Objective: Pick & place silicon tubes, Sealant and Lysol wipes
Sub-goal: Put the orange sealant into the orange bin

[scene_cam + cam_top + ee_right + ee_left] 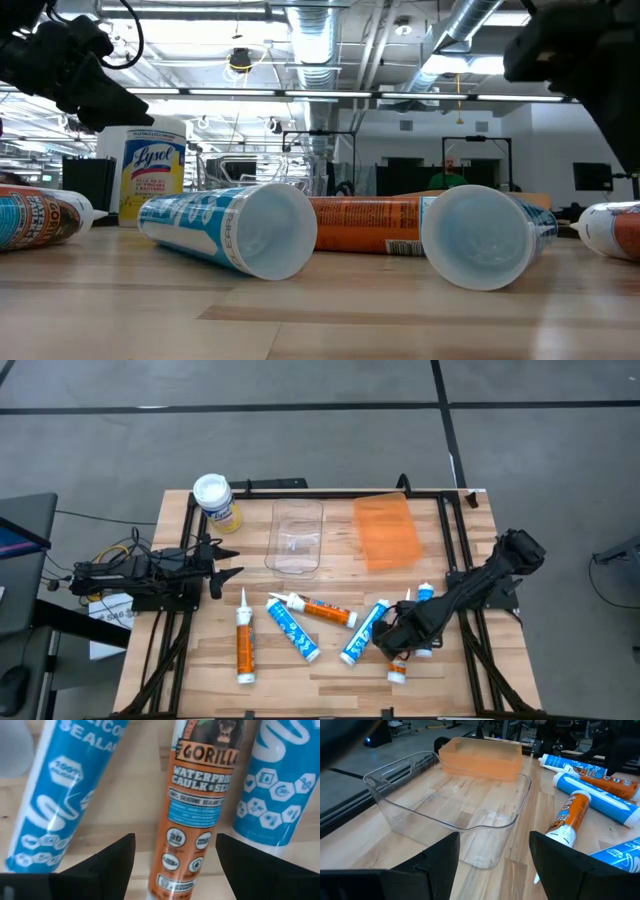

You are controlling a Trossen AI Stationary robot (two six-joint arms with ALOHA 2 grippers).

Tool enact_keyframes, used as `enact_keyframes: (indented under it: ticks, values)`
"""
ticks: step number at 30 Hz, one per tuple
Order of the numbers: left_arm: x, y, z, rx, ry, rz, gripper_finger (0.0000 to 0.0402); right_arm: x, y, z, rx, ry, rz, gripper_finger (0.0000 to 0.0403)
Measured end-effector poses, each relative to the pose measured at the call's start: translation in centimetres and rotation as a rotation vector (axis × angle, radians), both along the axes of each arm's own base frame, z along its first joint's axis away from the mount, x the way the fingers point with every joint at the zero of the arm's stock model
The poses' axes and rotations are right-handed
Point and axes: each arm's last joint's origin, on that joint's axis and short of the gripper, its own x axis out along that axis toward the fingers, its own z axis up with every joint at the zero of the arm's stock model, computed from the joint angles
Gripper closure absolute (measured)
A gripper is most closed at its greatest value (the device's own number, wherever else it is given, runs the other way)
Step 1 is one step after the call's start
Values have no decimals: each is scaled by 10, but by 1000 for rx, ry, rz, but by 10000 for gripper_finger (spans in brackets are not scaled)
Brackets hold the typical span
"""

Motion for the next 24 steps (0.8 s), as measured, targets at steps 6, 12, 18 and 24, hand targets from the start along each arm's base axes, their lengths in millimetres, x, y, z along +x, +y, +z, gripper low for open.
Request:
enact_keyframes:
  ticks: [6,12,18,24]
  values:
    - [0,0,0,0,0,0,170,-1,-3,-7,-9,20,-20,132]
    - [0,0,0,0,0,0,170,-3,-6,-11,-19,35,-28,132]
    - [0,0,0,0,0,0,170,-1,-8,-11,-20,35,-35,132]
    - [0,0,0,0,0,0,170,6,-7,-25,-15,71,-36,132]
